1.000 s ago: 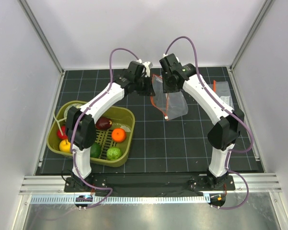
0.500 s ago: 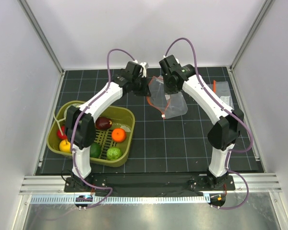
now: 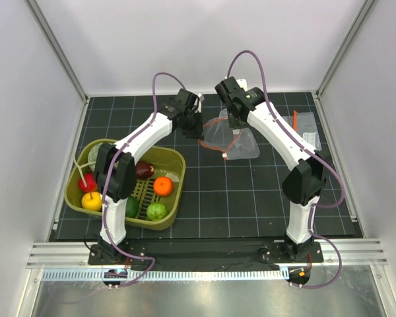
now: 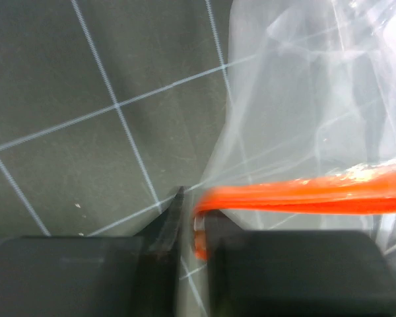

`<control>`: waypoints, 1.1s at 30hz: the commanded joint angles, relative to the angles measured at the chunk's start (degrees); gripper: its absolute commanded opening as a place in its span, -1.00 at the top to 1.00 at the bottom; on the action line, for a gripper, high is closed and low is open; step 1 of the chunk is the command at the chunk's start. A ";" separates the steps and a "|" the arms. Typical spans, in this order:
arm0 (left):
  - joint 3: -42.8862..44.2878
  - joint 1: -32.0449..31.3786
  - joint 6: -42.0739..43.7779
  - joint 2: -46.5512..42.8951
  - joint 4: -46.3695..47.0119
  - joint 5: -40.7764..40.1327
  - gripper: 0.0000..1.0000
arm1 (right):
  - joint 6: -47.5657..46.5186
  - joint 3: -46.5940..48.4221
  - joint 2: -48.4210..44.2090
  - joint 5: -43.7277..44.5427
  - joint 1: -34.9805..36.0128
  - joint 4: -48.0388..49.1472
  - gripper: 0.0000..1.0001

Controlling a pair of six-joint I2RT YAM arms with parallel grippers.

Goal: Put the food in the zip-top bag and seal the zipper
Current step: Open the zipper of the food storage bag at the center of the board, then pick up the fake fruit from the bin.

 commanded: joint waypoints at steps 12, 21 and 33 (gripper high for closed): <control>-2.84 1.03 -1.40 -13.38 -1.62 -1.38 -0.76 | 2.16 -2.11 1.64 -1.16 -0.55 3.22 0.98; -11.02 1.21 -5.18 -32.78 -7.22 -14.73 -1.00 | 2.86 -2.02 3.32 -1.07 -0.55 2.87 0.98; -23.39 14.47 -23.10 -55.47 -25.96 -26.00 -1.00 | 3.56 0.61 4.46 -2.65 -0.55 2.35 0.98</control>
